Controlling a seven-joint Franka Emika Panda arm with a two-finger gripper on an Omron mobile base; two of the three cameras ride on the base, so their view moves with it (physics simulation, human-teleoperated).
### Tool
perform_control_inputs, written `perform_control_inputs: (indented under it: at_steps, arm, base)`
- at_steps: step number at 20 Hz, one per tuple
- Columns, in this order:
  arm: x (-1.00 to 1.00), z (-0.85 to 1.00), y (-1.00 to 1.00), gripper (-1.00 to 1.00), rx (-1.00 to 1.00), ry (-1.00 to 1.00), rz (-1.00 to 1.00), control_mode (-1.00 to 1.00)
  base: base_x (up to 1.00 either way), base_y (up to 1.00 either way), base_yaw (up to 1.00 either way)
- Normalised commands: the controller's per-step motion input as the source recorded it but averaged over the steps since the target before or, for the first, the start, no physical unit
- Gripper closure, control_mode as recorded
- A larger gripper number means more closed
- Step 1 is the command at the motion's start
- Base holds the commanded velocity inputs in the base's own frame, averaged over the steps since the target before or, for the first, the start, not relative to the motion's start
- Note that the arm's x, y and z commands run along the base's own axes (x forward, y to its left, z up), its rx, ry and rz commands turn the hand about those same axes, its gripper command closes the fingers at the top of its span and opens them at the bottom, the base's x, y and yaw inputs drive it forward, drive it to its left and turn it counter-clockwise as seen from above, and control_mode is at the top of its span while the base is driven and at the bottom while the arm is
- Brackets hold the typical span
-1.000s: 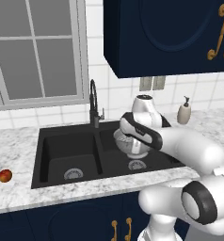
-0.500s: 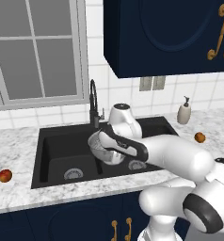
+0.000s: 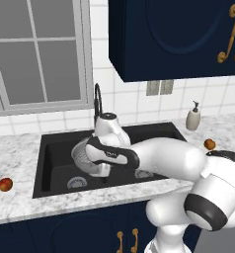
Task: Put the colander in the sink, put the apple, peach, apple in the colander, and turn on the sink faucet and pour water over the colander.
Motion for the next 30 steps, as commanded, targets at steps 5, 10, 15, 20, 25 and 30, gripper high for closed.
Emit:
perform_control_inputs:
  at_steps: [5, 10, 15, 20, 25, 30]
  arm:
    - [0.42, -0.03, 0.39, 1.0, 0.0, 0.01, 0.01, -1.0]
    - [0.26, -0.28, 0.38, 1.0, 0.08, 0.05, 0.02, -1.0]
    - [0.19, -0.55, 0.34, 1.0, 0.03, 0.0, 0.0, -1.0]
    - [0.28, -0.46, 0.39, 1.0, 0.0, -0.01, 0.0, -1.0]
    - [0.51, -0.36, 0.06, 1.0, 0.0, -0.01, 0.0, -1.0]
    - [0.62, -0.41, 0.0, 1.0, 0.0, -0.02, -0.04, -1.0]
  base:
    - [0.0, 0.0, 0.0]
    - [0.0, 0.0, 0.0]
    - [0.0, 0.0, 0.0]
    - [0.0, 0.0, 0.0]
    - [0.0, 0.0, 0.0]
    - [0.0, 0.0, 0.0]
